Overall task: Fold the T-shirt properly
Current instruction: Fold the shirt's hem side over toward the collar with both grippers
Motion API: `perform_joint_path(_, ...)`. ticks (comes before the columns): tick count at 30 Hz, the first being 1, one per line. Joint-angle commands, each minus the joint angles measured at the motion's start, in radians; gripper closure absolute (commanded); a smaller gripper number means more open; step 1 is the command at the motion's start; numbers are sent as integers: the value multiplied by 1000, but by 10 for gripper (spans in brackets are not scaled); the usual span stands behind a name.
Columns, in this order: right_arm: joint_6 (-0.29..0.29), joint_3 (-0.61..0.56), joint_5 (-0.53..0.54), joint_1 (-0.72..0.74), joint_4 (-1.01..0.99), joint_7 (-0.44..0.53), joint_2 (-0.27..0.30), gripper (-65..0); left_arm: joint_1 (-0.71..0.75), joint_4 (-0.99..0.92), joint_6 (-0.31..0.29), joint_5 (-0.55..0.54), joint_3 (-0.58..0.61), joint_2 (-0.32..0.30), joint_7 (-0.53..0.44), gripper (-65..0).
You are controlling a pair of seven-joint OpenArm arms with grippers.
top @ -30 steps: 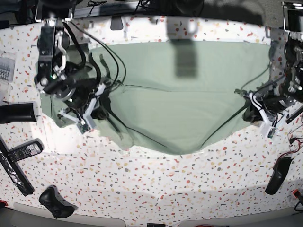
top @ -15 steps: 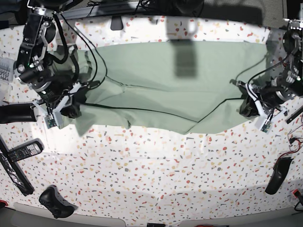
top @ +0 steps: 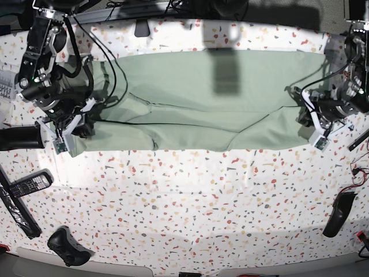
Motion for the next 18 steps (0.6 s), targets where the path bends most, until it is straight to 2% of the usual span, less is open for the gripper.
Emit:
perform_joint_path(1,-6,5,3,13,21,19,12,0,-15,18,-2,-5,-8,-19,-5,0)
perform_joint_path(5,-5,5,3,14,21,18,12,0,-16,27,3,39,-8,-20,-2,0)
perform_joint_path(8,-9,5,-10,14,21,19,12,0,-16,46,68,94,-8,-34,18,0)
perform_joint_path(12,-56,5,-40,14,21,19,11,0,-16,75,130,95,-8,-82,24,0)
perform_joint_path(18,-57,5,-39,13,21,16,11,0,-15,83,132,93,-8,-96,56,0)
